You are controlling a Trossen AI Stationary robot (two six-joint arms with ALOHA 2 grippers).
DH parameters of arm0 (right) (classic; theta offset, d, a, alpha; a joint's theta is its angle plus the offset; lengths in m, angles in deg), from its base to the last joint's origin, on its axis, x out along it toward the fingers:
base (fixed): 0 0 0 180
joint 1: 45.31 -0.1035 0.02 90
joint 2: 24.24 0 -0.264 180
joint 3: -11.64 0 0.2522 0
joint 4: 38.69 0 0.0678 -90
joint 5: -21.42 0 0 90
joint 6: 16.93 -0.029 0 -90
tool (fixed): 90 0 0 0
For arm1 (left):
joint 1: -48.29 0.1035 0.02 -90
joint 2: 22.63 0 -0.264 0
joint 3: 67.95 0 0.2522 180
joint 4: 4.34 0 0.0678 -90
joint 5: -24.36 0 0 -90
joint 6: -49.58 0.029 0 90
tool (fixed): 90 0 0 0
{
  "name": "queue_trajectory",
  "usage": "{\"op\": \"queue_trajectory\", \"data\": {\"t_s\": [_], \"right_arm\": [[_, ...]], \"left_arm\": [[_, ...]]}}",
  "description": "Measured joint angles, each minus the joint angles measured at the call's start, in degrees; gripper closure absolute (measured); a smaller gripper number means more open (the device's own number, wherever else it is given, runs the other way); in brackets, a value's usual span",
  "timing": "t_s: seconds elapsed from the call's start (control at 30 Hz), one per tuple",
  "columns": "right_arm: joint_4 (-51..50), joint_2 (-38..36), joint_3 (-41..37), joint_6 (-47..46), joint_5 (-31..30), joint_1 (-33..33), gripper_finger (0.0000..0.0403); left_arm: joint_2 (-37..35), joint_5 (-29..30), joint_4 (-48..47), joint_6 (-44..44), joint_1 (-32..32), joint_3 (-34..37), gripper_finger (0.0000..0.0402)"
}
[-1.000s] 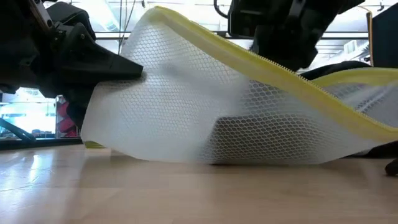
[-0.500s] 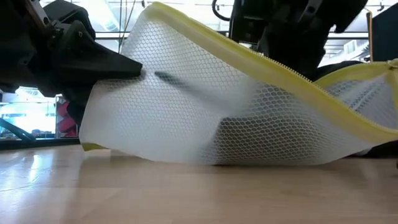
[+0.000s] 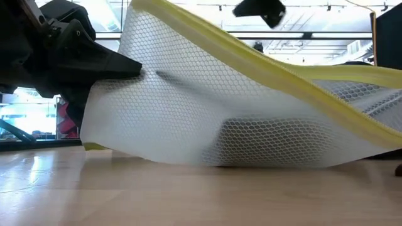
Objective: Unpack backpack
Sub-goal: Put the white game card into the white zip bag
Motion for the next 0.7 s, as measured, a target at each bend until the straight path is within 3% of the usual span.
{"op": "queue_trajectory", "data": {"t_s": [0.1,0.33,0.5,0.7], "right_arm": [[2.5,-0.4,0.1,6.2,-2.4,5.3,0.0246],[3.4,6.3,4.7,13.5,21.0,27.4,0.0256],[-6.0,16.5,19.5,20.6,30.0,37.7,0.0253],[-24.9,33.4,44.3,28.9,29.1,43.0,0.0245]], "left_arm": [[0.0,-0.4,-0.1,0.0,0.0,0.0,0.0402],[0.0,-1.1,-0.4,0.0,0.0,0.0,0.0402],[0.0,-3.0,-0.5,0.0,0.0,0.0,0.0402],[0.0,-3.8,-1.3,0.0,0.0,0.0,0.0402]]}}
